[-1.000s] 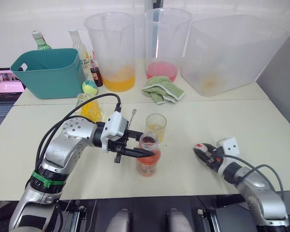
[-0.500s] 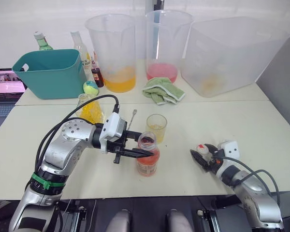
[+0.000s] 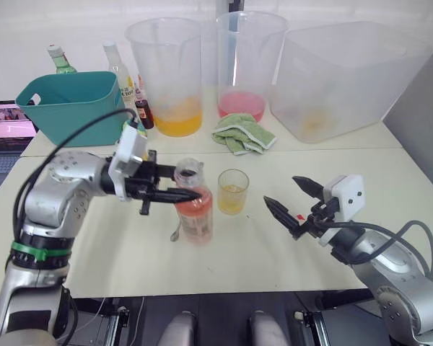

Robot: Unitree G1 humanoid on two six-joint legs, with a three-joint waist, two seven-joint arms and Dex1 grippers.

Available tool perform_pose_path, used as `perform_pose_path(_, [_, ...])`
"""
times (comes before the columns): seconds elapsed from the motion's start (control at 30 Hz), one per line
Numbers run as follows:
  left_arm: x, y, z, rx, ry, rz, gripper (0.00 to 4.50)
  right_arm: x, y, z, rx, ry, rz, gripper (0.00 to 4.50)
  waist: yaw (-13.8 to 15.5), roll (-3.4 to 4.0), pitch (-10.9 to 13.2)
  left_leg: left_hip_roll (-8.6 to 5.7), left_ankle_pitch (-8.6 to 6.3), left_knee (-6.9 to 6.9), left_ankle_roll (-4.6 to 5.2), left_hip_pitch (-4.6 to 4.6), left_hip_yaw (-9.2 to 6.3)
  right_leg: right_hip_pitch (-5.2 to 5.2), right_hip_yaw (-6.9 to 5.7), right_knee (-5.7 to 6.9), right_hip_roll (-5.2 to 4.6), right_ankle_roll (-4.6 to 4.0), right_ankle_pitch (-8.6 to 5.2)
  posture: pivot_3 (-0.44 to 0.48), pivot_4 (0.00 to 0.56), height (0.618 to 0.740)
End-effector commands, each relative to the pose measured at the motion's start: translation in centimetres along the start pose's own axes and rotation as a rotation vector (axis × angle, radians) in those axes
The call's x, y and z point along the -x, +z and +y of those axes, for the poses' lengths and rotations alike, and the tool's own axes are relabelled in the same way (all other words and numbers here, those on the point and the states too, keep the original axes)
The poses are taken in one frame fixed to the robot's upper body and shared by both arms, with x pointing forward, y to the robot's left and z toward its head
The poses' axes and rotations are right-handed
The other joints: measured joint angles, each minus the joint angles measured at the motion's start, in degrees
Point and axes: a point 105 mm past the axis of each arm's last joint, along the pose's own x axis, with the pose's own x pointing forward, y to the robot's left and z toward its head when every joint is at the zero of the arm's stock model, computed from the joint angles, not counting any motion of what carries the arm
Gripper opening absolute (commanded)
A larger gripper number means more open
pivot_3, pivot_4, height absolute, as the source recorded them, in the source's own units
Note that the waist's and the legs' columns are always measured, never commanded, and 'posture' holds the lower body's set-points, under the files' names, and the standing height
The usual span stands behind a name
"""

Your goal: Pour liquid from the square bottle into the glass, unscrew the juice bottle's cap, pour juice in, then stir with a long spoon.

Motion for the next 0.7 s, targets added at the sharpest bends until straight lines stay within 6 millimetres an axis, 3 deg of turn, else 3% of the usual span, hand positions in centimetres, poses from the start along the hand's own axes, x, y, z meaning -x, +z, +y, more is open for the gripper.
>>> perform_pose_path(0.03, [0.4, 1.4, 2.5, -0.138, 0.054, 0.007, 1.31, -0.2, 0.9, 1.4, 0.008, 0.017, -0.024, 4.47, 0.4, -0.05, 0.0, 0.00, 0.00, 0.00, 0.00, -0.01, 0.00, 0.00, 0.00, 0.00, 0.00, 0.00, 0.00, 0.000, 0.150, 0.738])
perform_pose_path(0.13, [-0.4, 1.9, 4.6, -0.222, 0.103, 0.000, 1.31, -0.6, 0.6, 2.1, 0.002, 0.013, -0.011, 4.47, 0.8, -0.12, 0.1, -0.02, 0.01, 0.12, -0.01, -0.21, -0.04, -0.09, -0.08, 0.00, 0.00, 0.00, 0.00, 0.000, 0.150, 0.738])
perform_pose_path(0.23, [-2.4, 2.2, 6.2, -0.321, 0.135, -0.032, 1.31, -0.9, -0.1, 2.8, -0.012, 0.023, 0.014, 4.47, 0.9, -0.14, 0.1, -0.07, 0.01, 0.19, -0.02, -0.31, -0.08, -0.12, -0.14, 0.00, -0.05, 0.00, 0.00, 0.000, 0.150, 0.738])
perform_pose_path(0.4, [-4.9, 1.1, 8.4, -0.459, 0.233, -0.010, 1.31, -1.6, -0.9, 3.1, -0.031, 0.009, 0.041, 4.47, 0.5, -0.17, 0.1, -0.08, 0.02, 0.18, -0.02, -0.34, -0.09, -0.16, -0.15, 0.01, -0.08, 0.00, 0.00, 0.000, 0.150, 0.738])
perform_pose_path(0.7, [-7.5, 0.6, 9.8, -0.800, 0.383, 0.007, 1.31, -2.1, -1.8, 2.5, -0.049, -0.066, 0.059, 4.47, -0.5, -0.20, 0.1, -0.13, 0.06, 0.21, -0.08, -0.70, -0.10, -0.60, -0.15, 0.13, -0.09, 0.00, 0.01, 0.000, 0.150, 0.738])
